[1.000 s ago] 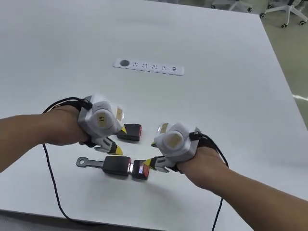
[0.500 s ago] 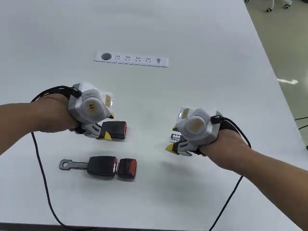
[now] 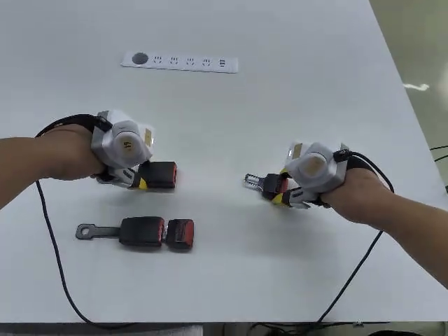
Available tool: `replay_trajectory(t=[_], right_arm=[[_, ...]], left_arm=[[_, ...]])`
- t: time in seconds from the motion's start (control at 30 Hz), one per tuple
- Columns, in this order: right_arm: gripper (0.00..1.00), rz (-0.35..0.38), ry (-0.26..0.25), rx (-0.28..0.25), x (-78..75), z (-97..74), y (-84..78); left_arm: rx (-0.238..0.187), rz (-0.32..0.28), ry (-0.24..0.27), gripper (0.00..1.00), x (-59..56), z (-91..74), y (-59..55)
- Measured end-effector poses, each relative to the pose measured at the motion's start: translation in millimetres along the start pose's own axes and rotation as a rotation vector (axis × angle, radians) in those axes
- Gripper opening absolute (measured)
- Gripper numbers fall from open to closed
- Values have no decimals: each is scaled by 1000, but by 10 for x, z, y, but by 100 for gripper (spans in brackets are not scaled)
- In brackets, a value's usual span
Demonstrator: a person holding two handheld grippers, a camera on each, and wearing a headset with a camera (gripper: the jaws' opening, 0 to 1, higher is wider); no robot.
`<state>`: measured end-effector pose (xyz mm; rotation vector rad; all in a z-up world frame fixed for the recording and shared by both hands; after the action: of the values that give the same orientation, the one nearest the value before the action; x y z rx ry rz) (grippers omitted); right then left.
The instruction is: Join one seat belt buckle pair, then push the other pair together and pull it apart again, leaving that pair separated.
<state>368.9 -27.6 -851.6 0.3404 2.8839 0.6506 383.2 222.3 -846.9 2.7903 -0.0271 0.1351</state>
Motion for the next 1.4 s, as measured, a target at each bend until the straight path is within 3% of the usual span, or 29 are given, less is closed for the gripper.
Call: replay_trajectory(t=[0.2, 0.3, 0.37, 0.6, 0.83, 1.07, 1.1, 1.17, 1.33, 1.4], right_arm=[[34, -20, 49, 1, -12, 30, 26], [34, -11, 42, 10, -3, 43, 96], [34, 16, 36, 15, -3, 74, 196], [33, -107, 75, -10, 179, 345, 787], [33, -135, 98, 1, 219, 545, 1165], [33, -183, 121, 14, 280, 635, 1316], [33, -193, 116, 36, 268, 638, 1312], [33, -194, 122, -4, 295, 627, 1379], [32, -215, 101, -1, 291, 676, 1414], [32, -207, 100, -28, 278, 669, 1415]], left_arm=[[-18, 18, -19, 31, -18, -23, 2], [-24, 10, -20, 31, -15, -21, -9], [-24, 10, -20, 31, -14, -19, -13], [-18, 12, -26, 31, -14, -17, -25], [-2, 19, -23, 31, -16, -15, -27], [-2, 16, -24, 31, -13, -14, -33], [-2, 12, -21, 31, -13, -17, -33], [-5, 12, -16, 31, -20, -17, -31], [17, 24, -19, 31, -11, -14, -26], [15, 24, -20, 31, -13, -15, -21]])
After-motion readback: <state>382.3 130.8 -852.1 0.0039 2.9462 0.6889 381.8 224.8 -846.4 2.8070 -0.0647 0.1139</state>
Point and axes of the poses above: the centre of the closed fingertips' face, and the gripper's own axes: z roughly forward along the fingers, x roughly to its left, y roughly out of its top, the point moved 1 cm from there along -z, roughly backward along the fingers, and after that the axes turned 1 degree about -y, right-handed, at the moved point
